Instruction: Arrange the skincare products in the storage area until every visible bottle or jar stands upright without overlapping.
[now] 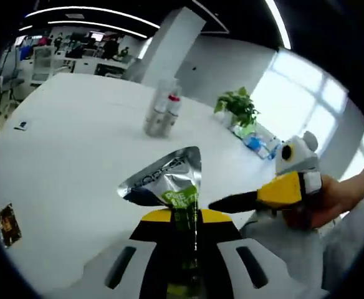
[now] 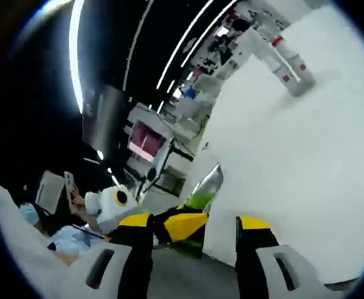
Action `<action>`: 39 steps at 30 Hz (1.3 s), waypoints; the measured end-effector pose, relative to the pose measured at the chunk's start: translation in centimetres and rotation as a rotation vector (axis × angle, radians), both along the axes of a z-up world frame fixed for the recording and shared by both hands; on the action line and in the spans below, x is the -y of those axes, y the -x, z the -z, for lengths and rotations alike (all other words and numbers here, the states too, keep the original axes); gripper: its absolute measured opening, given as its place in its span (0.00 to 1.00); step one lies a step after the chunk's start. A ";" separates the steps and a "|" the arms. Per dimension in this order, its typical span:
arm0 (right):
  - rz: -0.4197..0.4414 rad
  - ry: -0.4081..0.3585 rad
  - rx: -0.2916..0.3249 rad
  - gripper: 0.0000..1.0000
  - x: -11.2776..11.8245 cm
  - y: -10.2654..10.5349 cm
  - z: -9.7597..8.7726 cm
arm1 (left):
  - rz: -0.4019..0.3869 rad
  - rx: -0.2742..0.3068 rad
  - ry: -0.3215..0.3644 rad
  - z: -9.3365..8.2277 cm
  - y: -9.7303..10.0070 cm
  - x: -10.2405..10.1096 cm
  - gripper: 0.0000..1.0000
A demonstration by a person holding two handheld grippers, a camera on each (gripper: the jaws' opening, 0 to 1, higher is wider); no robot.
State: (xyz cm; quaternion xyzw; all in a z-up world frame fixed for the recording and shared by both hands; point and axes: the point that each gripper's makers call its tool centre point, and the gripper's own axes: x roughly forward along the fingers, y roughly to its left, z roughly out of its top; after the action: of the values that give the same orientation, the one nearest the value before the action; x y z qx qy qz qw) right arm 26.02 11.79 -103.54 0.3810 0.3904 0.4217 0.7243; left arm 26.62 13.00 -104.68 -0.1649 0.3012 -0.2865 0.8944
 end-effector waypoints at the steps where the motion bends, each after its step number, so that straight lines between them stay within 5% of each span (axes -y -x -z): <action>1: 0.010 -0.011 -0.023 0.58 0.0 0.2 0.4 | 0.008 -0.007 0.006 0.1 0.3 0.1 0.11; 3: -0.049 0.014 -0.048 0.58 -0.1 1.2 1.0 | 0.048 -0.018 -0.006 0.7 1.3 0.3 0.12; 6: -0.036 -0.009 0.031 0.56 -0.3 0.2 0.2 | 0.071 -0.043 -0.018 1.2 1.7 0.2 0.12; 9: -0.049 -0.086 -0.084 0.40 -0.6 0.8 0.3 | 0.067 -0.025 0.084 0.2 1.1 1.2 0.12; 12: -0.059 -0.106 -0.105 0.25 -0.7 0.9 0.4 | 0.099 -0.010 0.056 0.2 1.4 1.6 0.12; 20: -0.058 -0.085 -0.121 0.22 -0.8 1.1 1.1 | 0.169 0.002 0.026 0.4 2.3 2.7 0.12; 39: -0.084 -0.045 -0.143 0.18 -0.7 1.1 2.0 | 0.189 -0.011 -0.010 1.2 2.2 2.9 0.14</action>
State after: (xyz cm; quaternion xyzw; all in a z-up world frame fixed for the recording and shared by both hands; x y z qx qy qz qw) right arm 24.91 12.44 -105.58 0.4096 0.4470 0.4320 0.6677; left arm 24.42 10.14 -105.91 -0.1329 0.3217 -0.3670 0.8626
